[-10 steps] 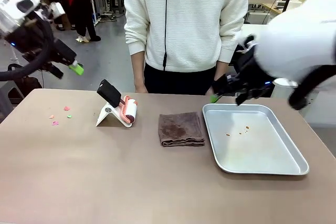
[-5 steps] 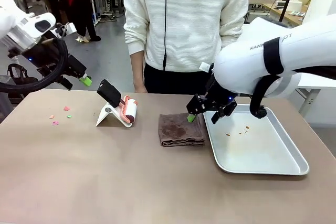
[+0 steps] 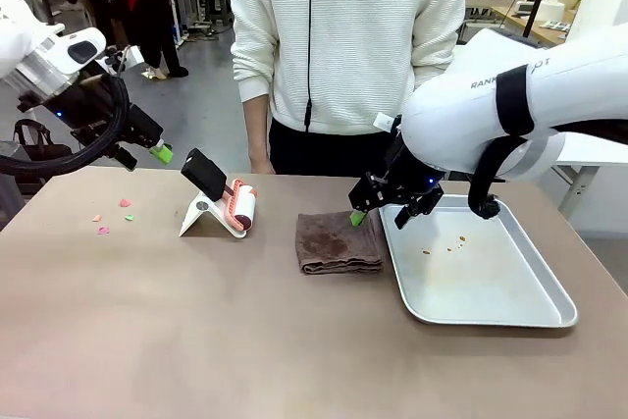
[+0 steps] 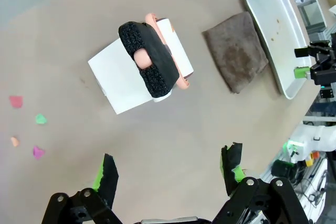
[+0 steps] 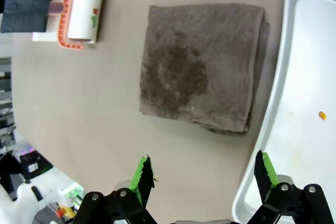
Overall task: Clean the surface of the table.
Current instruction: Hold the Lint Roller with your left hand and the towel with your right hand.
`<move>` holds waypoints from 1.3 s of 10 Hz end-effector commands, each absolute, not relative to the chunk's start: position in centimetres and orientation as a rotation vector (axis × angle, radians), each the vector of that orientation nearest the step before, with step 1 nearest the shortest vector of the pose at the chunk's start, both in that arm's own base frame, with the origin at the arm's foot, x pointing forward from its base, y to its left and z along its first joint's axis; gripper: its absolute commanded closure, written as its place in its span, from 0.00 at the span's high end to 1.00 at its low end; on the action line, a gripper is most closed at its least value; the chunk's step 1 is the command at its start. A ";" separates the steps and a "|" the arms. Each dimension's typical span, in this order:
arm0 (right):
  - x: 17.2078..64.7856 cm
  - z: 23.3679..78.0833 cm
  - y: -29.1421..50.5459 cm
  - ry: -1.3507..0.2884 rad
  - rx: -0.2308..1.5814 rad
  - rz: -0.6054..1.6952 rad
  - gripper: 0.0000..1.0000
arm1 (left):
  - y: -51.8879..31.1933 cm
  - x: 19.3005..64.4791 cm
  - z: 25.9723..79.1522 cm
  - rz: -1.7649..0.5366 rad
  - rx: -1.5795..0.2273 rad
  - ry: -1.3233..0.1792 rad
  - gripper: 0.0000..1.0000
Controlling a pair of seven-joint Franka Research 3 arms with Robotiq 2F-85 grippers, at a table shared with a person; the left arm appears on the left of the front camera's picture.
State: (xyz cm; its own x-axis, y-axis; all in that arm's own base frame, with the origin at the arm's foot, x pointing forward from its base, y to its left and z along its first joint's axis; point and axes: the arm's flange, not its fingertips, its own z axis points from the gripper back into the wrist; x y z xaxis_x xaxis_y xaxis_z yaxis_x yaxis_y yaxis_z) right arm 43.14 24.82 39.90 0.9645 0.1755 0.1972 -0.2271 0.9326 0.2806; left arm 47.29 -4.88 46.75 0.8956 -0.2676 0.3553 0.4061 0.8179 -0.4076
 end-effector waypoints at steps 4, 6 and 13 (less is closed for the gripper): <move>47.9 38.0 28.0 -0.127 0.267 0.119 1.00 | -6.8 50.5 45.9 -0.289 -0.576 -0.248 1.00; 49.4 36.7 29.3 -0.080 0.205 0.066 1.00 | -7.1 52.1 45.4 -0.157 -0.566 -0.229 1.00; 51.8 34.3 31.6 -0.037 0.148 0.075 1.00 | -7.6 56.4 41.5 0.022 -0.668 -0.127 1.00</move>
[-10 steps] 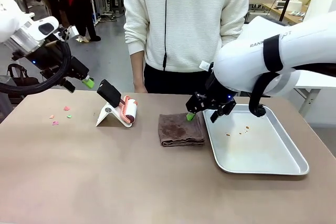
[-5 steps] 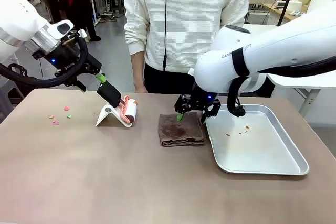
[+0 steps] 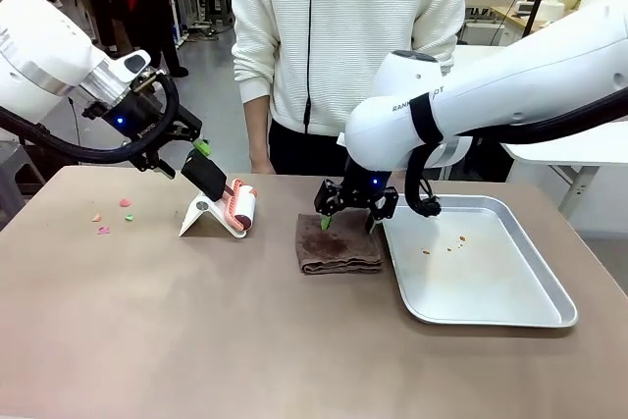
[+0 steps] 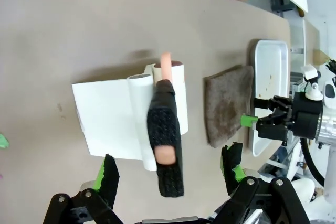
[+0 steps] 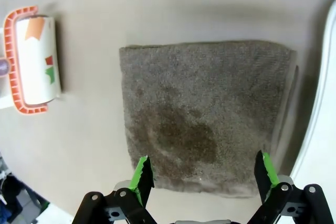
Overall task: Clean the surface of the table.
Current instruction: Hold the Lint Roller with your left hand and the towel with your right hand.
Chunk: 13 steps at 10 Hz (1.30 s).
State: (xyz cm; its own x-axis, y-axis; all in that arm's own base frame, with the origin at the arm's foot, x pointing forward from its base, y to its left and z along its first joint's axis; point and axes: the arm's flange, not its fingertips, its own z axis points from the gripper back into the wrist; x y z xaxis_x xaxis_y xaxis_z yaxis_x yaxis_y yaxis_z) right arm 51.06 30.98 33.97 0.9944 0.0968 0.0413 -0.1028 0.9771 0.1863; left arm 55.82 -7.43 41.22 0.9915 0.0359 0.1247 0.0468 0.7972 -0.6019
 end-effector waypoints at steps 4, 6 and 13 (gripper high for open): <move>52.8 33.1 32.2 0.002 0.081 0.042 1.00 | -7.6 56.7 40.6 -0.002 -0.696 -0.110 1.00; 53.3 32.5 32.1 0.005 0.054 0.002 1.00 | -8.1 56.7 40.6 -0.001 -0.701 -0.113 1.00; 53.8 31.0 31.9 0.008 -0.021 -0.067 1.00 | -8.0 56.9 40.6 -0.016 -0.691 -0.106 1.00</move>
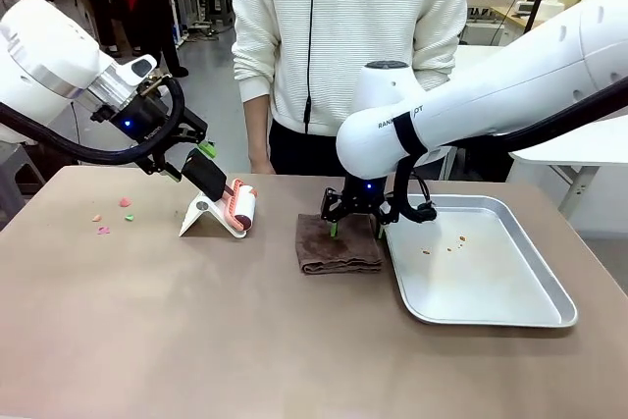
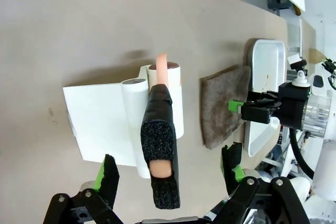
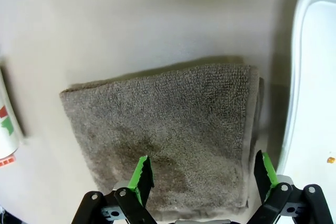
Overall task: Clean the surface of the table.
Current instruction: Hold the Lint Roller with your left hand and the towel with your right hand.
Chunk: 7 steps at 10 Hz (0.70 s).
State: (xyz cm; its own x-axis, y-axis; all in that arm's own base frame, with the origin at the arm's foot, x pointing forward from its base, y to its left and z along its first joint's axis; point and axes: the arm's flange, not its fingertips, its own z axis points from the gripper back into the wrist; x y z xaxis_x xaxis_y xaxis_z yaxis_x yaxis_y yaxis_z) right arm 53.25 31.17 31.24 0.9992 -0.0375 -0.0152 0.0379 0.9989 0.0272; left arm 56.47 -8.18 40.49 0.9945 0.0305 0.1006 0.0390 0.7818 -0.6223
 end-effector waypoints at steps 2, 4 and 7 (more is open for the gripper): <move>53.9 30.5 31.8 0.009 -0.037 -0.095 1.00 | -8.0 56.9 40.5 -0.020 -0.687 -0.106 1.00; 53.8 30.3 31.7 0.016 -0.027 -0.091 1.00 | -8.0 56.9 40.6 -0.023 -0.687 -0.108 1.00; 53.8 30.0 31.8 0.024 -0.037 -0.096 1.00 | -7.9 56.9 40.6 -0.026 -0.687 -0.106 1.00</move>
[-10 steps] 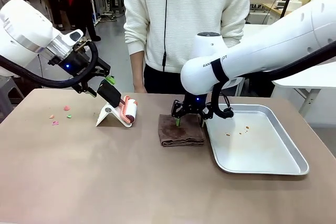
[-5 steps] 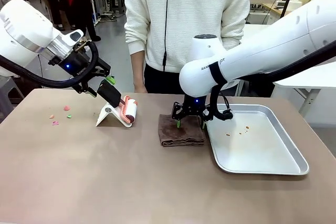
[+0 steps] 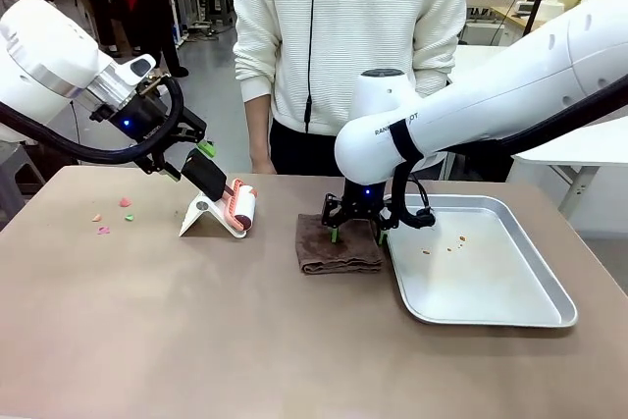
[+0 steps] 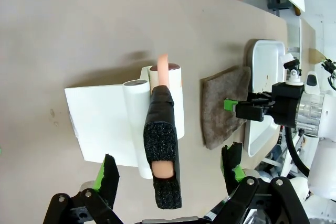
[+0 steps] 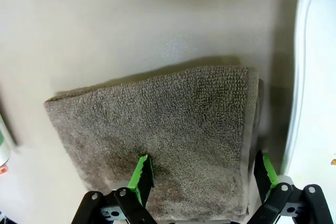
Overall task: Clean the surface of the table.
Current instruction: Hold the Lint Roller with your left hand and the towel with your right hand.
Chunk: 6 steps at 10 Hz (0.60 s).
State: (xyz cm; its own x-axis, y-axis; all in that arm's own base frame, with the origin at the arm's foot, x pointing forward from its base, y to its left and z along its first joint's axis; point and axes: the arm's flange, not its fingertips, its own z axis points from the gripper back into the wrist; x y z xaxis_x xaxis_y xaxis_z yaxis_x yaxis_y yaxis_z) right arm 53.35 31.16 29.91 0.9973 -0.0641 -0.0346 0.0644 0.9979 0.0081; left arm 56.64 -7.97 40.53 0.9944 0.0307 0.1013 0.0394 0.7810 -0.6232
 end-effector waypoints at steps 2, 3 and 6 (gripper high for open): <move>53.9 30.0 31.7 0.029 -0.032 -0.100 1.00 | -7.9 56.9 40.6 -0.029 -0.687 -0.104 1.00; 53.9 29.8 31.6 0.049 -0.004 -0.104 1.00 | -7.9 57.0 40.6 -0.031 -0.687 -0.104 1.00; 53.9 29.2 31.1 0.082 0.043 -0.082 0.00 | -8.0 57.0 40.6 -0.044 -0.672 -0.130 0.00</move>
